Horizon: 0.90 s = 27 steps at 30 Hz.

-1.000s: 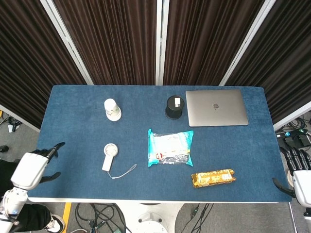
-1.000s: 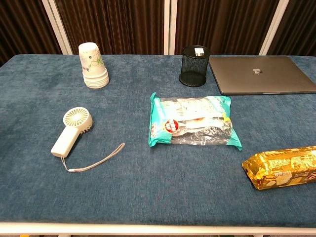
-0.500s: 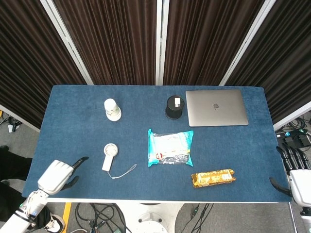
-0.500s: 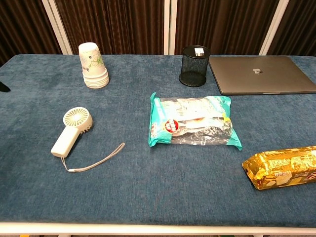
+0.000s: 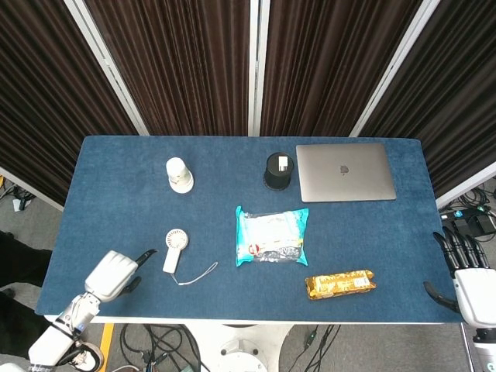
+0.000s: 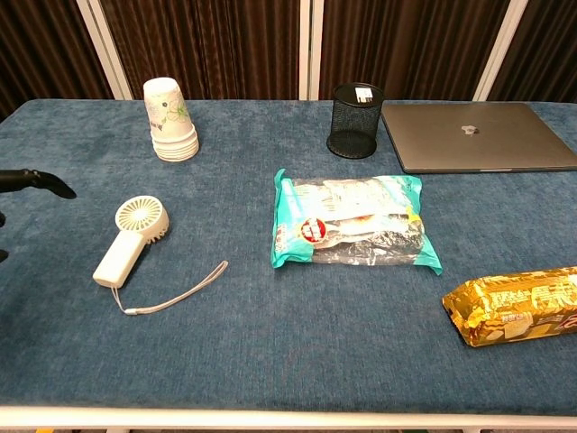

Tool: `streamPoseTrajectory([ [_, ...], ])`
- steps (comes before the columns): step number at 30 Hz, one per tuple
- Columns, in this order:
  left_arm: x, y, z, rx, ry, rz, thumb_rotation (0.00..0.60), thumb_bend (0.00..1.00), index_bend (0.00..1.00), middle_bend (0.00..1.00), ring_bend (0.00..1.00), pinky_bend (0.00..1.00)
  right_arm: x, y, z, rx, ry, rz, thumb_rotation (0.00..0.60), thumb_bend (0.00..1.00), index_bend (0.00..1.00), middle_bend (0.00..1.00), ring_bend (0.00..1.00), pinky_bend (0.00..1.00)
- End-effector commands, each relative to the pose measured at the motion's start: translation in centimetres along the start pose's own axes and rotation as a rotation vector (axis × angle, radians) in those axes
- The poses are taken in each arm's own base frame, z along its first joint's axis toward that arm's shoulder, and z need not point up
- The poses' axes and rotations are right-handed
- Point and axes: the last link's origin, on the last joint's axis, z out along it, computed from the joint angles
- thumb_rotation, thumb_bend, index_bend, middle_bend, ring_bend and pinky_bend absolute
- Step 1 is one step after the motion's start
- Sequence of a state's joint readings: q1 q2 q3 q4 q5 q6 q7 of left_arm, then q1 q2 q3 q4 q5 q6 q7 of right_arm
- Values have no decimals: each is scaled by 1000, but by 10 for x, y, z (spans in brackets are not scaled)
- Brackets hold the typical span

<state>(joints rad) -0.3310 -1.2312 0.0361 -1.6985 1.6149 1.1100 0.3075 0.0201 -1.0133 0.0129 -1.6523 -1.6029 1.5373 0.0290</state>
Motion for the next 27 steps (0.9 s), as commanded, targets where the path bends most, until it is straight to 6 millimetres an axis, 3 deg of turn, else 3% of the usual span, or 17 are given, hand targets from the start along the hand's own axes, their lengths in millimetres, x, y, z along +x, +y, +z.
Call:
streamPoseTrajectory([
  [1,-6,5,7,-4,-10,23,600,406,173,822,857,825,-1,1,0,-4,-5,2,600,137,0,0,0,0],
  [17,-26,21,28,-31,-69,-7,600,406,180,821,857,824,-4,9,-1,-24,-27,5,600,146,0,0,0,0],
  [27,-34,20,39,-18,-97,-12,600,407,186,821,857,824,-4,13,-2,-35,-26,2,600,148,0,0,0,0],
])
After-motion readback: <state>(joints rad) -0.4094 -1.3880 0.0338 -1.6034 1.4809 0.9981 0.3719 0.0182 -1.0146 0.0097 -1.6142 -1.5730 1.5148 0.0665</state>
